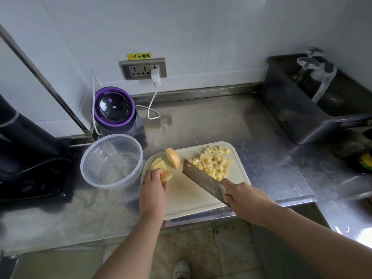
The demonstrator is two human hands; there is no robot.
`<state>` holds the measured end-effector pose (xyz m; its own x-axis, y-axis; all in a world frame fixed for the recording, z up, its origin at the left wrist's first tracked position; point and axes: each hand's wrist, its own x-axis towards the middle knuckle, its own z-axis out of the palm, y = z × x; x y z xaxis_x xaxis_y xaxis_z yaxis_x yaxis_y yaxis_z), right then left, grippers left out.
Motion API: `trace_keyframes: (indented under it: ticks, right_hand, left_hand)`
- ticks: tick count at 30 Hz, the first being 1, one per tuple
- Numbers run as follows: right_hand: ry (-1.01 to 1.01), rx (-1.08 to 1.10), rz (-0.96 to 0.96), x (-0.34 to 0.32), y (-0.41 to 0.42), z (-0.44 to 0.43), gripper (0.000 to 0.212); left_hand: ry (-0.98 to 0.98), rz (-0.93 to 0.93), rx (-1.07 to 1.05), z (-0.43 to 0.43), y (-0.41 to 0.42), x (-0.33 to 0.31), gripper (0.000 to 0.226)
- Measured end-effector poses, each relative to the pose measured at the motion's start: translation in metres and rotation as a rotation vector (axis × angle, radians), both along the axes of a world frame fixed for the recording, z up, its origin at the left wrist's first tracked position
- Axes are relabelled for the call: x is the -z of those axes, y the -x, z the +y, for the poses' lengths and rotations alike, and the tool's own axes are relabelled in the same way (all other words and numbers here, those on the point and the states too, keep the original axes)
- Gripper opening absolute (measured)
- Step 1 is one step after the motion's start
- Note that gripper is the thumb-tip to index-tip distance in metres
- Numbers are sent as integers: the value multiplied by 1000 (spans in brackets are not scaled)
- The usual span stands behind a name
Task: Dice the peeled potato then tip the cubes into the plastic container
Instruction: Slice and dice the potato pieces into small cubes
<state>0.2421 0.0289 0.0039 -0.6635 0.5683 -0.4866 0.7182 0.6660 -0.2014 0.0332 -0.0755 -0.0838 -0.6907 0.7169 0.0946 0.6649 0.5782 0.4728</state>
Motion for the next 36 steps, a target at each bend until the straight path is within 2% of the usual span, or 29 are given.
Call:
trace_keyframes:
  ticks: [5,7,9,12,13,15,19,23,26,30,34,36]
  right_hand:
    - [-8,4,-12,-1,-1,0,36]
    - [-9,14,-8,-1,-2,0,35]
    - [-9,26,11,-2,-4,-1,32]
    - [-9,49,27,-4,-7,-3,28]
    - [-18,46,24,-4,-8,-5,28]
    - [-45,31,-17,-3,-8,-9,30]
    - [-13,79,-35,7,-5,-21,37]
    - [19,132,-12,16,1,-31,35]
    - [26,135,-29,20,6,-36,40]
    - [38,132,-49,21,9,-37,42]
    - [35,79,-47,18,8,-39,46]
    - [41,51,-48,17,9,-38,49]
  left_hand:
    - [24,103,70,-4,2,3,26]
    - [-25,76,80,-3,-1,-4,22]
    - [-56,-183,1,3,-9,-14,19]
    - [31,-778,-99,17,-27,-23,36]
    - [49,-857,-106,19,-32,-22,40]
    - [65,-831,-109,20,-39,-19,39]
    - [90,-592,-10,15,-36,-24,26]
    - [62,-714,10,11,-33,-25,26]
    - [36,-720,-10,12,-42,-24,11]
    - [-12,-731,-91,16,-49,-20,9]
    - [-67,-861,-166,19,-50,-23,21]
    - [-87,-902,-202,20,-51,-23,17]
